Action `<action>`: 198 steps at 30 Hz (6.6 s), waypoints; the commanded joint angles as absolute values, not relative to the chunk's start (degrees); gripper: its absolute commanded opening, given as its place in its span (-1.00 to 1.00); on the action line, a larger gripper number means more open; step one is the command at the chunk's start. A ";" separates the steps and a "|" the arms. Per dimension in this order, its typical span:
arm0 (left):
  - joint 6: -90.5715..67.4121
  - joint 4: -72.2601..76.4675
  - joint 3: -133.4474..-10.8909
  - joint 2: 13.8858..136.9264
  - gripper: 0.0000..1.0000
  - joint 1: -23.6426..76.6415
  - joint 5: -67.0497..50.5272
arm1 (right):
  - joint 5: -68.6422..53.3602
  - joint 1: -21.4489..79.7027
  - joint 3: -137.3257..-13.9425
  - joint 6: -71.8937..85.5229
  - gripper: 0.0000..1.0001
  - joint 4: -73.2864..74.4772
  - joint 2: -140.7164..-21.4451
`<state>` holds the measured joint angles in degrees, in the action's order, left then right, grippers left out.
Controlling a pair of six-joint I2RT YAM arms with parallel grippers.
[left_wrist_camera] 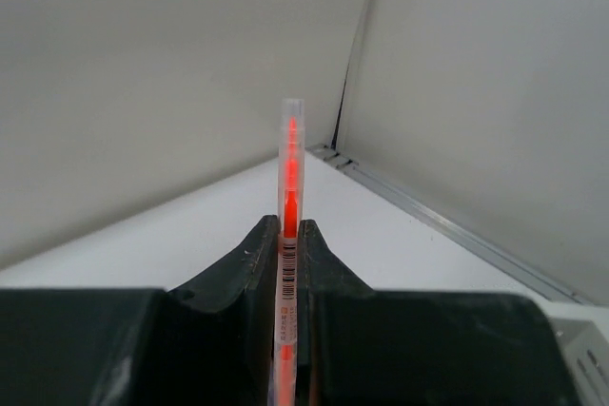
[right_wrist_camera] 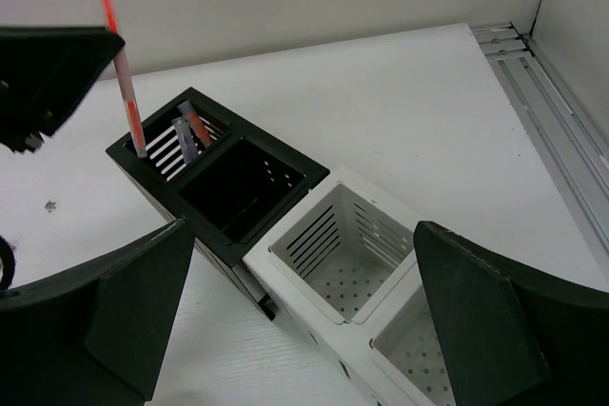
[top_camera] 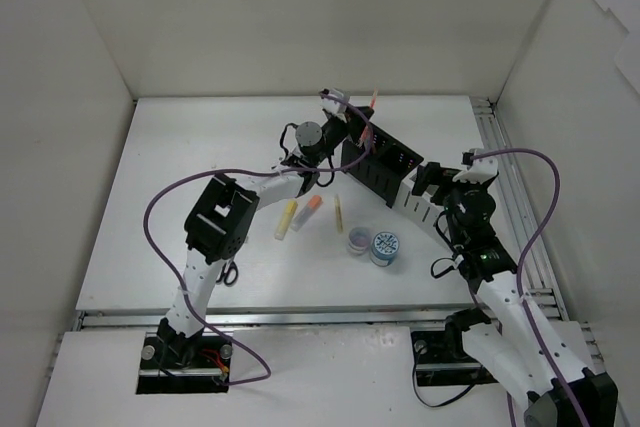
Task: Sort the stationery into containers
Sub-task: Place the pen in the storage box, then pick up the pen from the center of the board, then place the pen in the storage box, then pick up the pen from the center of the board, then place the pen in the storage box.
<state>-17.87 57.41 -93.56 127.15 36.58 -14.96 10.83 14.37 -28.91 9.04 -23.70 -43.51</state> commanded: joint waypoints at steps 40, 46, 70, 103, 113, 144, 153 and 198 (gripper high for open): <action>-21.09 43.43 -44.82 72.19 0.99 34.19 -0.27 | -4.31 28.28 -48.59 5.63 0.96 -10.84 -67.75; -26.89 1.95 -40.72 53.81 0.99 34.80 13.71 | 2.54 35.06 -57.12 8.60 0.96 -4.58 -81.63; -36.21 -24.17 -36.38 37.26 0.99 33.75 24.78 | 6.42 37.18 -77.35 17.75 -0.30 6.77 -115.05; -26.81 -14.06 -40.51 42.09 0.99 33.22 16.88 | -18.01 19.70 -67.59 -3.52 -0.98 -51.84 -95.70; -25.40 -11.78 -43.24 50.36 0.99 30.50 14.25 | -25.05 15.47 -67.16 1.85 -0.87 -59.58 -104.59; 3.95 -10.45 -73.11 99.46 0.93 35.68 -18.89 | 11.25 18.46 -50.38 13.62 0.96 -4.48 -61.63; 4.22 -13.44 -80.59 110.29 0.65 36.21 -18.81 | 12.83 17.58 -46.67 13.27 0.96 -1.41 -53.18; -12.37 33.88 -97.11 110.38 -1.00 39.98 -31.73 | 24.87 17.05 -33.23 16.87 0.96 -9.40 -31.38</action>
<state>-6.44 18.35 -93.23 108.09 39.13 -27.70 21.80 17.58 -33.85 15.55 -2.11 -31.55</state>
